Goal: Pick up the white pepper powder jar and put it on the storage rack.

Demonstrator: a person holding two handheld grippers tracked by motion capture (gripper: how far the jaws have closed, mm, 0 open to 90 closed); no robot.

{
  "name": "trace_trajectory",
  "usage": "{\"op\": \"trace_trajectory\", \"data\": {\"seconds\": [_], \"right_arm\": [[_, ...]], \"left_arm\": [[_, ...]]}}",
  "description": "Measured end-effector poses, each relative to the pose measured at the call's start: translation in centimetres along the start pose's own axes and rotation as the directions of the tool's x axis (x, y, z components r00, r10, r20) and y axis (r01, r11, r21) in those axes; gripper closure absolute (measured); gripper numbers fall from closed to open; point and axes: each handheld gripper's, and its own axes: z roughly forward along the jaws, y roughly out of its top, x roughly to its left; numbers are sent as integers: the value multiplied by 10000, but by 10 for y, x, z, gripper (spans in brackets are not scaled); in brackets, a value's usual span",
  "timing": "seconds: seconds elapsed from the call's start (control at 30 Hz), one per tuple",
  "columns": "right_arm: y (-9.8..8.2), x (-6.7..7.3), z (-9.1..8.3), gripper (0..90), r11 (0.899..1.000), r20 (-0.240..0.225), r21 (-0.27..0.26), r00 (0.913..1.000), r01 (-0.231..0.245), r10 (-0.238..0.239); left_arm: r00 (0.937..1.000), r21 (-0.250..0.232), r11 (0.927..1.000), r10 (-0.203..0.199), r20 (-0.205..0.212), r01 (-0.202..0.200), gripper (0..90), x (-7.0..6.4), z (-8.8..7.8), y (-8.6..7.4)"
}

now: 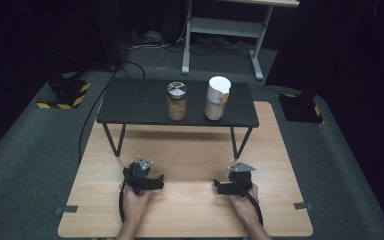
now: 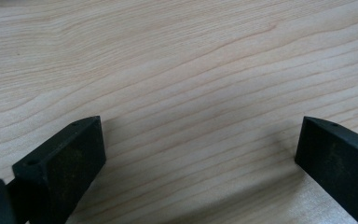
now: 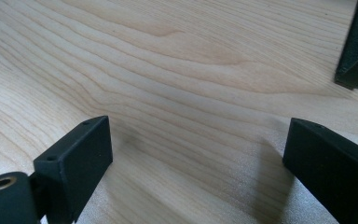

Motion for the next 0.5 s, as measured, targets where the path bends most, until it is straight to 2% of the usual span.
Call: {"op": "trace_trajectory", "data": {"seconds": [0.4,0.5], "right_arm": [[0,0,0,75,10000,-2,3,10000,-5,5],[0,0,0,73,10000,-2,5,10000,0,0]], "left_arm": [[10000,-53,10000,-50,-2,50,15,0,0,-1],[10000,60,10000,46,8,-46,12,0,0,1]]}}
